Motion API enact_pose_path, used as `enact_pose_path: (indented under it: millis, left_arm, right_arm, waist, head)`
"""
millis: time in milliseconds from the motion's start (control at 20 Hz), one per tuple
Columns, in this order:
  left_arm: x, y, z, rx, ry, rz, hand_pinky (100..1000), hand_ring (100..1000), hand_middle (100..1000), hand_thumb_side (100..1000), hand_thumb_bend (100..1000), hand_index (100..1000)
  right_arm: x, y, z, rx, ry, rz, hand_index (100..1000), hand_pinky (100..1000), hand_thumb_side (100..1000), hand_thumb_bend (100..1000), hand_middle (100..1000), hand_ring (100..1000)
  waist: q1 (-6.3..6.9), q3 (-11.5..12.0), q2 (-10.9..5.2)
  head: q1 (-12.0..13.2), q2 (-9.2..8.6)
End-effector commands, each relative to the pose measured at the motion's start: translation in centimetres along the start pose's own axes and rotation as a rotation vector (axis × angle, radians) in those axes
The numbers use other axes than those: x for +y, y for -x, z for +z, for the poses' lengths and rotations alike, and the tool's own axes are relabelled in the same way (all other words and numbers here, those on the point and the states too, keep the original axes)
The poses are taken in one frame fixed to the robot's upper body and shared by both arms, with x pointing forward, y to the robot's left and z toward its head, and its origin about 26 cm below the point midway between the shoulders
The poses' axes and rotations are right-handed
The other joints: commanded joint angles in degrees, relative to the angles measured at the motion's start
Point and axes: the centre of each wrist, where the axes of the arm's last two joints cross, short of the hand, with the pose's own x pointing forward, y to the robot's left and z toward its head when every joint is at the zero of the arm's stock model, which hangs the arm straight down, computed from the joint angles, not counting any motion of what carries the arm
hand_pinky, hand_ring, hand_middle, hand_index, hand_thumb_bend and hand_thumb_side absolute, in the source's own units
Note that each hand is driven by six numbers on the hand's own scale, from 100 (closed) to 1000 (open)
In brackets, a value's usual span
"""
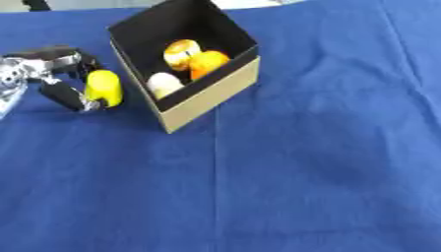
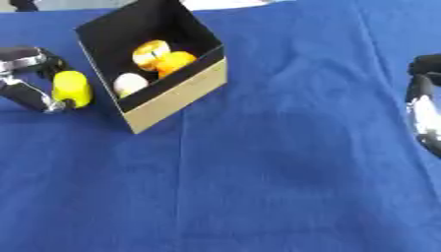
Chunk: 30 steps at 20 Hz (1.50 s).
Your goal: Pick up objects on the table and place them in the box.
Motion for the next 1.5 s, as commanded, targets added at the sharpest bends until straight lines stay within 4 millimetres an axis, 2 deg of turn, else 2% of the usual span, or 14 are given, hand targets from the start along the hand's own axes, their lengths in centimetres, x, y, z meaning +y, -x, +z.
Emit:
enact_pose_path:
  millis: [50, 400, 650, 850, 1100, 1400, 1500]
  left_arm:
    - [1.5, 0.0, 0.7, -0.010, -0.040, -0.034, 732, 637, 559, 151, 100, 713]
    - [4.4, -2.6, 3.6, -0.107, -0.082, -0.106, 741, 652, 576, 104, 100, 716]
    - [8.1, -4.4, 6.1, -0.105, -0.243, -0.201, 747, 665, 586, 100, 100, 719]
    - [10.1, -5.7, 7.0, -0.120, -0.331, -0.230, 746, 661, 583, 100, 100, 719]
    - [11.1, -7.6, 6.4, -0.191, -0.357, -0.215, 741, 649, 580, 100, 100, 726]
    - [10.4, -8.5, 4.3, -0.247, -0.287, -0.125, 741, 638, 573, 100, 100, 732]
    - [10.2, -8.6, 3.7, -0.252, -0.261, -0.104, 735, 633, 570, 100, 141, 733]
  right_arm:
    - [-0.4, -0.6, -0.3, -0.027, 0.006, 0.017, 722, 724, 375, 146, 597, 757]
    - [-0.5, -0.5, -0.1, -0.022, -0.001, 0.024, 722, 725, 371, 153, 593, 756]
    - [-0.6, -0.5, 0.0, -0.021, -0.004, 0.026, 723, 726, 367, 162, 593, 755]
    - [-0.6, -0.5, 0.0, -0.021, -0.005, 0.027, 722, 725, 366, 166, 592, 755]
    - [-0.5, -0.6, -0.2, -0.027, -0.010, 0.021, 722, 725, 369, 166, 592, 755]
    - [-0.5, -0.7, -0.5, -0.038, -0.011, 0.012, 722, 725, 369, 167, 592, 754]
    - [-0.4, -0.7, -0.6, -0.041, -0.012, 0.009, 722, 725, 368, 169, 592, 754]
  waist:
    - [-0.07, 0.1, -1.15]
    - [-0.13, 0.5, -1.96]
    - [-0.01, 0.5, -2.33]
    - [0.13, 0.5, -2.42]
    - [0.25, 0.0, -2.21]
    - [0.49, -1.0, -1.76]
    - [0.61, -1.2, -1.68]
  head:
    - [0.0, -0.69]
    - [-0.3, -0.08]
    - [-0.4, -0.09]
    - [-0.5, -0.16]
    - [0.0, -0.63]
    - [0.6, -1.24]
    - [0.7, -1.41]
